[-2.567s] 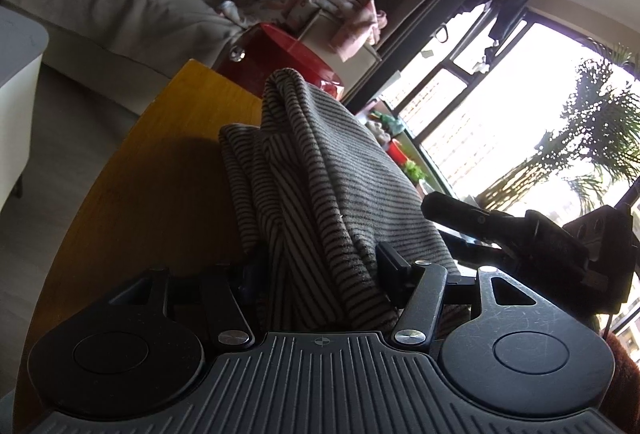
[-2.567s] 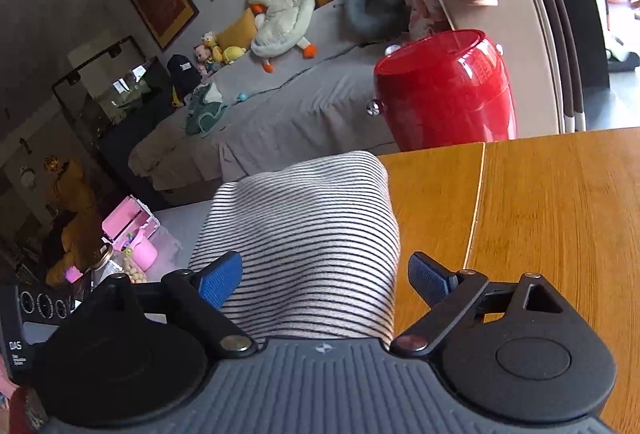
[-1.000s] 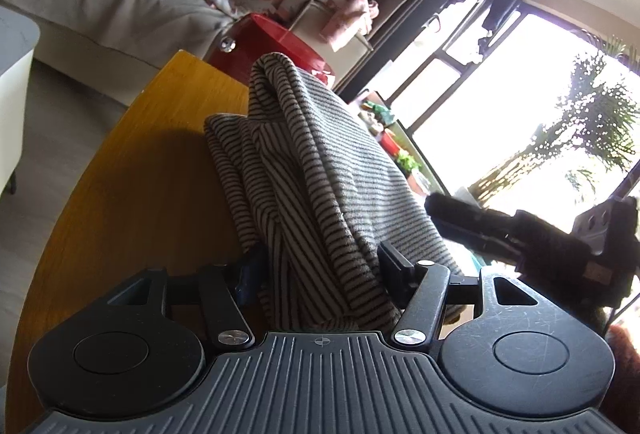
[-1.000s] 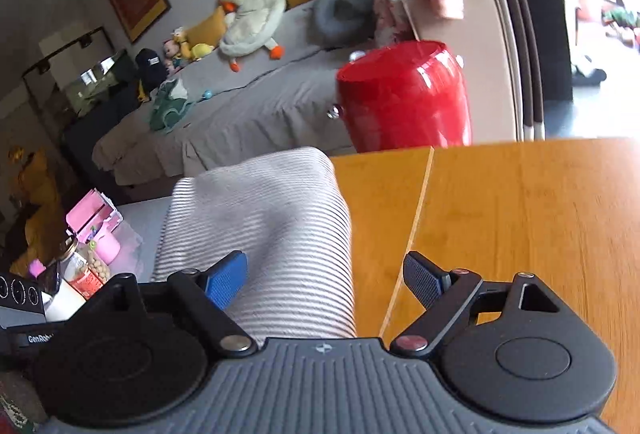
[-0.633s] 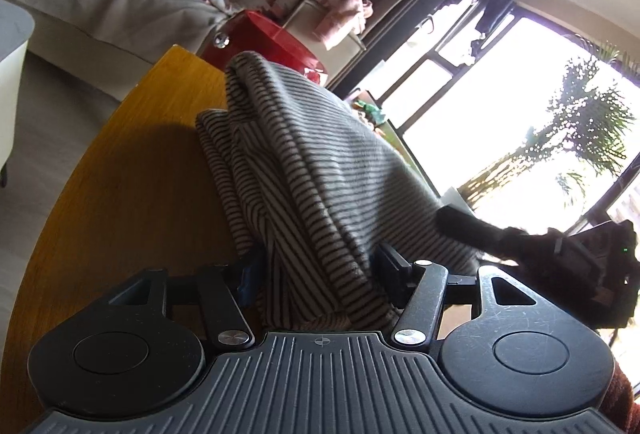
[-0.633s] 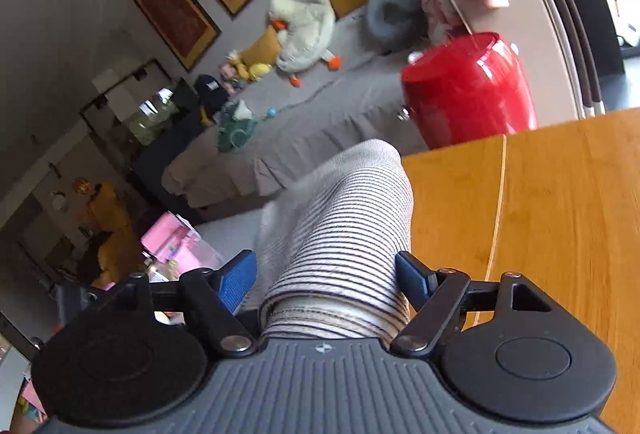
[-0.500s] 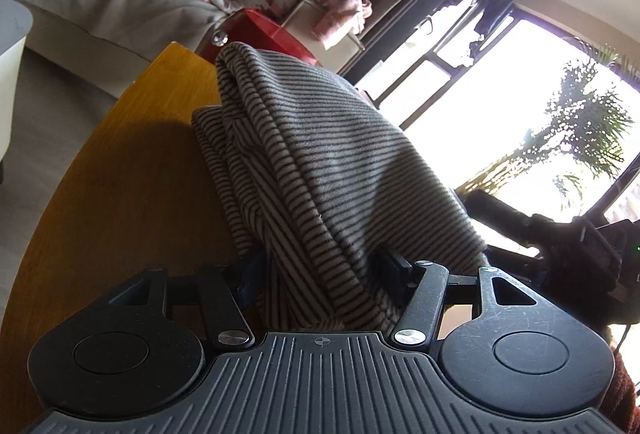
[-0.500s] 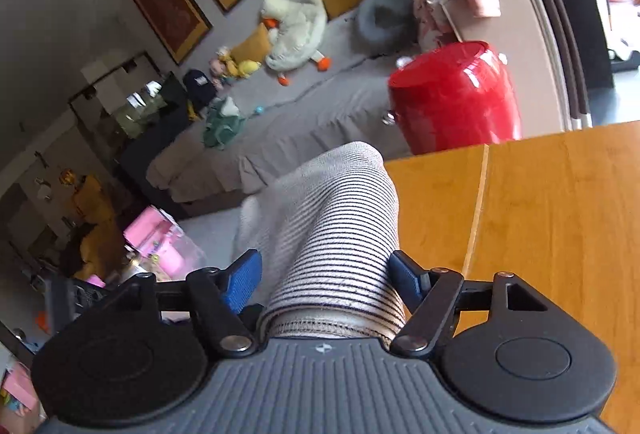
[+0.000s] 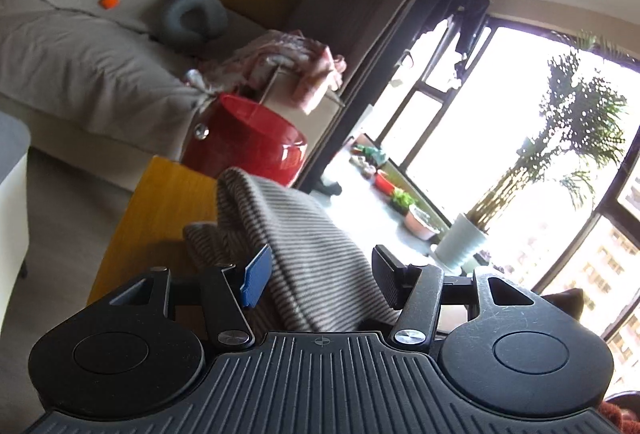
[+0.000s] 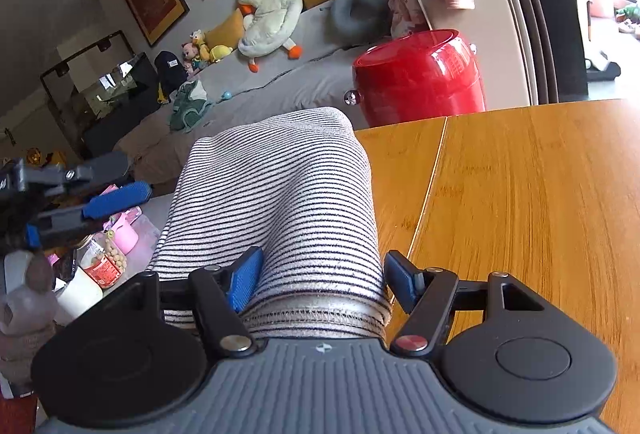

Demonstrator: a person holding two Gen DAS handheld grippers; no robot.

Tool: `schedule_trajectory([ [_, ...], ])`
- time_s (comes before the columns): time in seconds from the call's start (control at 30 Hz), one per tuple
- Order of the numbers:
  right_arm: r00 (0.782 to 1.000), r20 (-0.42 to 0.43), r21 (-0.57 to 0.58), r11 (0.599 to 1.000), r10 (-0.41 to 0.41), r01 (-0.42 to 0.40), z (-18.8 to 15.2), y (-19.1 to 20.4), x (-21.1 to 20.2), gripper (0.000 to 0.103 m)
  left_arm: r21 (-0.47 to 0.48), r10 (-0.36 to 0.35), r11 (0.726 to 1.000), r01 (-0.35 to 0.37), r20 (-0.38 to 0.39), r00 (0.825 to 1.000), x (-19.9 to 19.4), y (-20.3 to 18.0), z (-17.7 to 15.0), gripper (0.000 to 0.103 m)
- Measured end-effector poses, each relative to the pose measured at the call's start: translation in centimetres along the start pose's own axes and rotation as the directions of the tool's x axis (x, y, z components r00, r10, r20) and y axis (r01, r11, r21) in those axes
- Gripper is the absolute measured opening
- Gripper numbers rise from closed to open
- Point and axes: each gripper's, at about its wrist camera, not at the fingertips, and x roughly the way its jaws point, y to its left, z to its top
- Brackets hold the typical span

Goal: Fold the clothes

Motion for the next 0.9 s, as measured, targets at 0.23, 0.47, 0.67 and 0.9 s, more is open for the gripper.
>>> schedule_trajectory([
  [0.23,0.992,0.114,-0.305,0.948,-0.052,0.085,0.1,5.1,-3.3,0.067,0.075,0.102,0.993,-0.096,-0.086,0.991,6.6,0.9,1.0,0.055],
  [0.47,0.999,0.035,-0.512,0.859,0.012,0.008,-0.9,9.7,0.0,0.065,0.085,0.113,0.991,-0.104,-0.100,0.989,7.2,2.2,0.1,0.052],
  [0.67,0.999,0.028,-0.589,0.807,-0.024,0.036,-1.9,10.8,2.5,0.069,0.050,0.105,0.994,-0.100,-0.104,0.989,7.6,3.5,0.1,0.052],
  [0.9,0.998,0.056,-0.507,0.862,0.003,0.026,-2.1,10.3,-1.0,0.093,0.064,0.161,0.985,-0.157,-0.057,0.985,4.9,1.9,-0.1,0.056],
])
